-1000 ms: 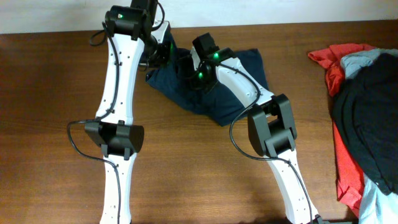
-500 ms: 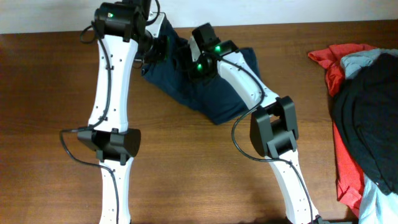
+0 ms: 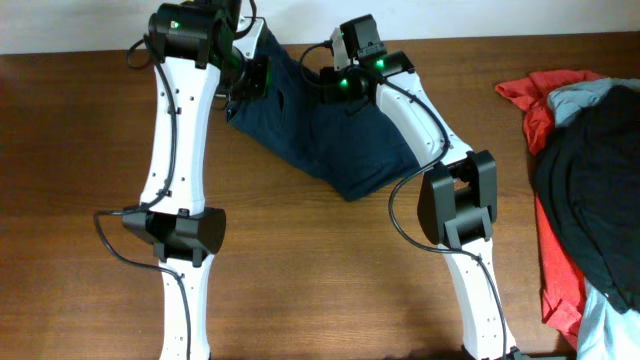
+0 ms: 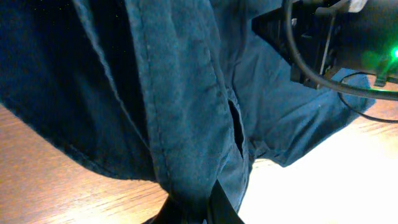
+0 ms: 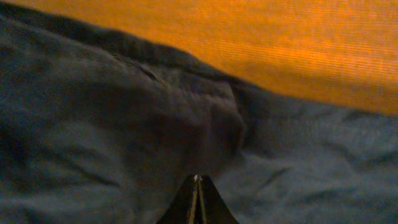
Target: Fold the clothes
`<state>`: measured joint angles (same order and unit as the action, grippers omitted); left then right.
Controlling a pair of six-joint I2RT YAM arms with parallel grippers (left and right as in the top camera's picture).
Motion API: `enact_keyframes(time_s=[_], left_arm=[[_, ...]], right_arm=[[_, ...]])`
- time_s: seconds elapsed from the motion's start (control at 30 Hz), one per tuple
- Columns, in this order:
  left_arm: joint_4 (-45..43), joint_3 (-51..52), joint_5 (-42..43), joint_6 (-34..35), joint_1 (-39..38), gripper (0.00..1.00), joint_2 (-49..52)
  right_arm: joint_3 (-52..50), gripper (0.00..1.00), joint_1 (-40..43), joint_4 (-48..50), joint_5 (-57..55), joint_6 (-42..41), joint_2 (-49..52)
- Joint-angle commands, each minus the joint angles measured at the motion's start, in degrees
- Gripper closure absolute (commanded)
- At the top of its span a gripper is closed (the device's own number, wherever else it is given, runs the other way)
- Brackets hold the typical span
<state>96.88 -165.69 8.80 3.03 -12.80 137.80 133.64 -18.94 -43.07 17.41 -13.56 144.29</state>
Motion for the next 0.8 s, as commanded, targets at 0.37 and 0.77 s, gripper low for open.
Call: enact_keyframes(time_s=[0.37,0.77], left_arm=[[-1.2,6.0,-3.3,3.0,-0.7,1.00,-2.3],[-1.7,6.3,-3.3,3.4,-2.4,1.00,-1.9]], right_arm=[[-2.7,0.95,-0.6,4.2,-0.5,-0.5,-0.2],[-10.4,0.96,-3.7,14.1,0.6,-3.1,1.7]])
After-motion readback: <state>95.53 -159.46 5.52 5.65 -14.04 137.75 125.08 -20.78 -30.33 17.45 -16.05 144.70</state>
